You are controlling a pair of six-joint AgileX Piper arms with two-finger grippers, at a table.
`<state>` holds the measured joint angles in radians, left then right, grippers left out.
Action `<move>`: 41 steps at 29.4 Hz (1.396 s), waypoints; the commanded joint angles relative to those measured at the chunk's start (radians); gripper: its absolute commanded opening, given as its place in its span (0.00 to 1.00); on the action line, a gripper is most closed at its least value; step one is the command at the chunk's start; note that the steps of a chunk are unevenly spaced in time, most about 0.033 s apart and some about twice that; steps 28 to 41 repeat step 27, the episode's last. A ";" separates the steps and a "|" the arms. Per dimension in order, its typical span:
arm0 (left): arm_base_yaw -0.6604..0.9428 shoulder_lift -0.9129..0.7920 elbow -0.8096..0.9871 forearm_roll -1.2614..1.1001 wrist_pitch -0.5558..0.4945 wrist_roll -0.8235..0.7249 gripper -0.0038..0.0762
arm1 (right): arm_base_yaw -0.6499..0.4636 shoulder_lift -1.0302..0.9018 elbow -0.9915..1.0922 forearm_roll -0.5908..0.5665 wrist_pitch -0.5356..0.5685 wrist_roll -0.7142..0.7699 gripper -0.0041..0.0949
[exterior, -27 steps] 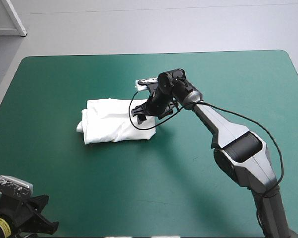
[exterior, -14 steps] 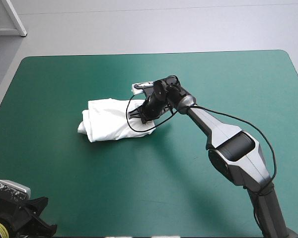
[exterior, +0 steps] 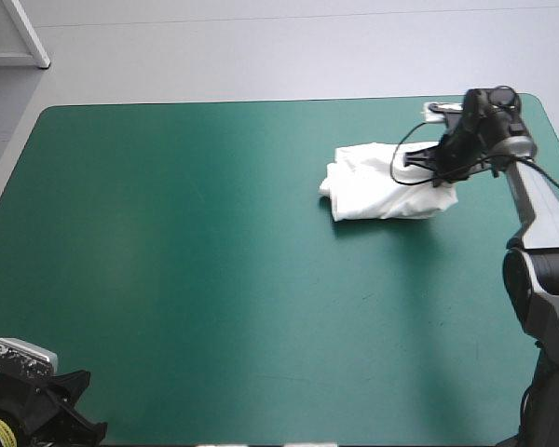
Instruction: Fold the cloth
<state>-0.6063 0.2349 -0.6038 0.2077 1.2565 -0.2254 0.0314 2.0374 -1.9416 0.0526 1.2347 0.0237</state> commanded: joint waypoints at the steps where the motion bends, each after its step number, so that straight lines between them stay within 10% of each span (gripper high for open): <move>1: -0.006 0.014 -0.024 0.004 0.030 -0.004 0.04 | -0.113 -0.082 0.023 -0.003 0.017 -0.038 0.02; 11: -0.006 0.014 -0.024 0.004 0.030 -0.009 0.04 | -0.268 -0.084 0.063 0.102 0.013 -0.117 0.05; 21: -0.006 0.014 -0.024 0.004 0.030 -0.009 0.04 | -0.271 -0.086 0.063 0.095 0.011 -0.085 0.85; 41: -0.006 0.014 -0.024 0.004 0.030 -0.009 0.04 | -0.271 -0.104 0.063 0.097 -0.002 -0.077 0.85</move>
